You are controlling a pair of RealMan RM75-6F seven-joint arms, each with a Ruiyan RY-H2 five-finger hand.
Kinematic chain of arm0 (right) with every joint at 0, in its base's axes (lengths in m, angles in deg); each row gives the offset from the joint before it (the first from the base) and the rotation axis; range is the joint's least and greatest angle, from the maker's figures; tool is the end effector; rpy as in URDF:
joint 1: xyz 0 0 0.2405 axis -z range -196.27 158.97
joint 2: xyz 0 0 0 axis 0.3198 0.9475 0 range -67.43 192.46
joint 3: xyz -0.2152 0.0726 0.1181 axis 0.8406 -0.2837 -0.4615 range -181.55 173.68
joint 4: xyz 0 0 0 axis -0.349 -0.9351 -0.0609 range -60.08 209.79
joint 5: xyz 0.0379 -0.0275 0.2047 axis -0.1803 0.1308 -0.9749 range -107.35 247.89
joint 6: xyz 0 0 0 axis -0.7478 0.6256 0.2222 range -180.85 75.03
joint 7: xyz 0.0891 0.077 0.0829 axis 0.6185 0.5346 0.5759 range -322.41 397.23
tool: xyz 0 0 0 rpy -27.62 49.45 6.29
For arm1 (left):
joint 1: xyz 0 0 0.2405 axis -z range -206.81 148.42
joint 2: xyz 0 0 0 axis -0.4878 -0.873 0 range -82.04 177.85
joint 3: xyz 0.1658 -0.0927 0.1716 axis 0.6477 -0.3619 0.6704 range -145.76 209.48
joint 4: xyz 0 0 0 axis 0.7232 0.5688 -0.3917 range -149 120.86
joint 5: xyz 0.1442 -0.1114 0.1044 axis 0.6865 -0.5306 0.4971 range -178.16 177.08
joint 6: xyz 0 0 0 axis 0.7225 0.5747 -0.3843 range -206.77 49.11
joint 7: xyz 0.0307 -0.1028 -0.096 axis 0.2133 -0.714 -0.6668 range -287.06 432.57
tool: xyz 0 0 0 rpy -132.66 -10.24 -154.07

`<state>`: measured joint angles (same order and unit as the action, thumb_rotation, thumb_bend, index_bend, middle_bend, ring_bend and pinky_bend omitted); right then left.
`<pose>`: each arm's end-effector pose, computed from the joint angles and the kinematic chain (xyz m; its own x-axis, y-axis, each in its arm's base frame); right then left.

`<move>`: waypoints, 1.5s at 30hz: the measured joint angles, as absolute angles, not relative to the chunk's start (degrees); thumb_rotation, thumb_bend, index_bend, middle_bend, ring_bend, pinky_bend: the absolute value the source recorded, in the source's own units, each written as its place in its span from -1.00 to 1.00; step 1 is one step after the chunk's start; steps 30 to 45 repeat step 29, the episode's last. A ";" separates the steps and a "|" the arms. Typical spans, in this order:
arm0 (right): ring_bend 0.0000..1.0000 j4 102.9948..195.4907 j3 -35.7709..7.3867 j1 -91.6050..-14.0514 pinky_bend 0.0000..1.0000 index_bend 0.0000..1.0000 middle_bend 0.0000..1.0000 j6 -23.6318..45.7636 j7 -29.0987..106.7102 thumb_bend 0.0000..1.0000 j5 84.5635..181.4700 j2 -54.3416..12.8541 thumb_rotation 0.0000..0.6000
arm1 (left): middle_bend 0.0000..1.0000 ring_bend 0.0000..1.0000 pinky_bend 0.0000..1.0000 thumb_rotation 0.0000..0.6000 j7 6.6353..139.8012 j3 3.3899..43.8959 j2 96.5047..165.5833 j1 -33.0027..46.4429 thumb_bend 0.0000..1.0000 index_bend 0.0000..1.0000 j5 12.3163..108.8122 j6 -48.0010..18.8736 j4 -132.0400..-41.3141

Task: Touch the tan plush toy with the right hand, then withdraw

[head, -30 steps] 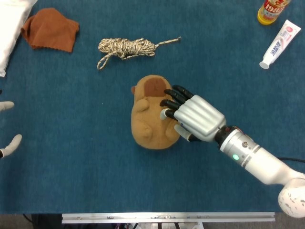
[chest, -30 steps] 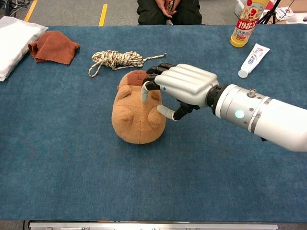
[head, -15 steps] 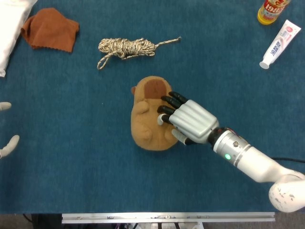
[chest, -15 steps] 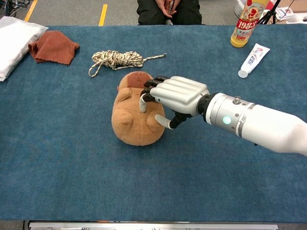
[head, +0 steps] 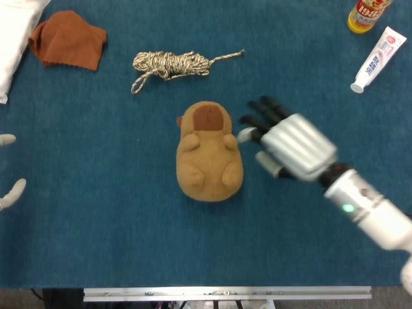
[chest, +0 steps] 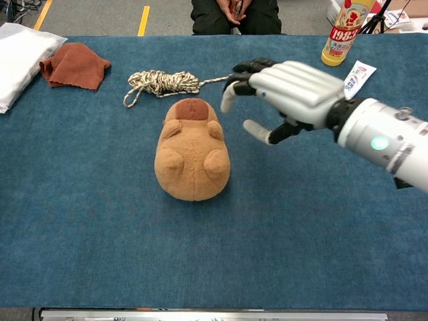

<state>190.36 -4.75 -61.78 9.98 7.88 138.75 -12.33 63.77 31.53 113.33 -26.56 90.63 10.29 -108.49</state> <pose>-0.0935 -0.2563 0.0295 0.4924 -0.2757 0.8256 -0.7735 -0.5735 0.2698 -0.2958 0.1589 0.1475 0.1944 0.0039 0.9809 0.9789 -0.0643 -0.1937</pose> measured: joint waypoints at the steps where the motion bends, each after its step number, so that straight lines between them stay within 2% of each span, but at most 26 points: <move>1: -0.91 190.37 -4.18 -60.22 -0.91 -0.29 -0.57 11.70 9.00 -0.11 139.95 -10.98 1.00 | -0.73 -0.93 -0.85 1.00 63.74 31.52 113.43 -26.47 -0.57 -0.45 90.42 9.97 -108.10; 6: -0.91 189.07 -1.68 -53.33 -0.91 -0.30 -0.57 19.45 13.93 -0.11 144.71 -6.73 1.00 | -0.73 -0.92 -0.85 1.00 65.11 31.17 114.12 -26.31 -0.57 -0.45 90.14 10.01 -106.87; 8: -0.91 187.65 -0.61 -49.89 -0.91 -0.30 -0.57 23.19 16.55 -0.20 146.53 -5.57 1.00 | -0.73 -0.92 -0.85 1.00 66.64 30.93 114.92 -26.33 -0.57 -0.45 90.15 10.48 -105.95; 10: -0.91 185.65 0.30 -46.28 -0.91 -0.30 -0.55 26.97 19.14 -0.44 147.94 -4.70 1.00 | -0.73 -0.92 -0.85 1.00 67.50 30.87 115.73 -26.30 -0.57 -0.45 90.12 10.57 -105.23; 13: -0.91 182.00 1.30 -41.65 -0.91 -0.33 -0.55 30.98 22.56 -0.64 148.97 -3.86 1.00 | -0.73 -0.92 -0.85 1.00 67.48 30.97 116.04 -25.98 -0.57 -0.45 90.20 9.92 -105.23; 18: -0.91 177.82 1.83 -36.14 -0.91 -0.42 -0.55 34.38 27.01 -0.69 149.03 -3.12 1.00 | -0.73 -0.92 -0.85 1.00 67.67 31.43 116.42 -25.78 -0.57 -0.45 90.74 9.58 -105.52; 29: -0.91 175.58 0.07 -32.42 -0.91 -0.42 -0.55 34.21 28.65 -0.69 150.28 -3.27 1.00 | -0.73 -0.92 -0.85 1.00 67.41 31.86 116.23 -25.61 -0.57 -0.45 90.81 9.02 -106.79; 45: -0.91 175.58 0.07 -32.42 -0.91 -0.42 -0.55 34.21 28.65 -0.69 150.28 -3.27 1.00 | -0.73 -0.92 -0.85 1.00 67.41 31.86 116.23 -25.61 -0.57 -0.45 90.81 9.02 -106.79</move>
